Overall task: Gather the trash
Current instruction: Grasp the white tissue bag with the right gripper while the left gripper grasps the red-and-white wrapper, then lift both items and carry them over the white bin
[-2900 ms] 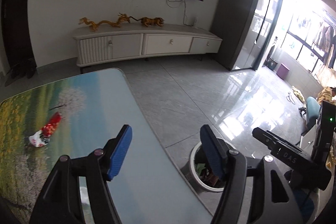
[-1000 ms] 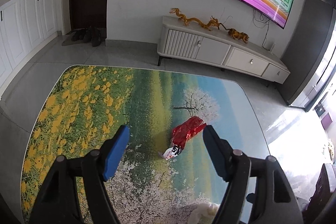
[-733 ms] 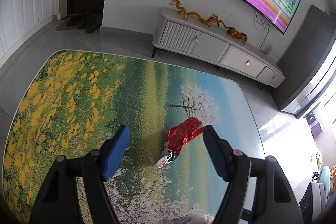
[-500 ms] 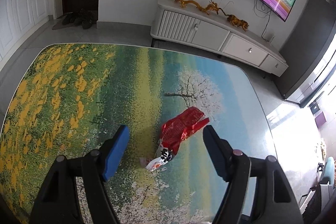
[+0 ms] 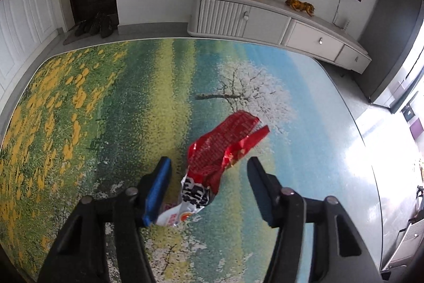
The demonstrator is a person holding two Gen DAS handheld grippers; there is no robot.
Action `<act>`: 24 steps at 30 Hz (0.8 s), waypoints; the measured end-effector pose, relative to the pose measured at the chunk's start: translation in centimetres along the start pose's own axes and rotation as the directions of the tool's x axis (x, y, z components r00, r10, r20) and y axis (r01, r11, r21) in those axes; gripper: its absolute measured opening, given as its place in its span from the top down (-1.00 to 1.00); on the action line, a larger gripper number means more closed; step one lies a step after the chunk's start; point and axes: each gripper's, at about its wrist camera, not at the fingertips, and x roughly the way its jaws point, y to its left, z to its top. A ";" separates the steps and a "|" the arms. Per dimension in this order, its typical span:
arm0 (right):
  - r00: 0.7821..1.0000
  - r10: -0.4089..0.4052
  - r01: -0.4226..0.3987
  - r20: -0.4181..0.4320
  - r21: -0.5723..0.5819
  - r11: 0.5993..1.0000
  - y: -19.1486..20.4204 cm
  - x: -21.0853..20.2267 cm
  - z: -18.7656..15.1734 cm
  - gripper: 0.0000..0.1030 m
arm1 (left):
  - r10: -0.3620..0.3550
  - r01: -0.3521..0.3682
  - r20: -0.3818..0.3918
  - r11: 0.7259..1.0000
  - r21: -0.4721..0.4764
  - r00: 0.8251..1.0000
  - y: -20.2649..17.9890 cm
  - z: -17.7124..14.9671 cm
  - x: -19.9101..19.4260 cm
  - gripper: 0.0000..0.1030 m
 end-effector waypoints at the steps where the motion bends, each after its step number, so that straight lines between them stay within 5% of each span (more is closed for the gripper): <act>1: 1.000 -0.001 0.001 0.004 0.008 1.000 -0.2 -0.2 0.0 0.67 | 0.003 -0.003 0.003 1.000 0.008 1.000 -0.2 -0.1 -0.1 0.15; 5: 0.999 -0.008 0.006 0.031 0.053 0.999 -1.0 -1.0 -0.3 0.67 | 0.013 -0.013 0.003 0.999 0.031 1.000 -0.9 -0.5 -0.3 0.49; 24: 0.974 -0.142 0.100 0.175 0.229 0.968 -0.3 -7.0 -2.2 0.67 | -0.083 0.082 0.097 0.997 0.016 0.992 -0.8 -4.5 -9.4 0.53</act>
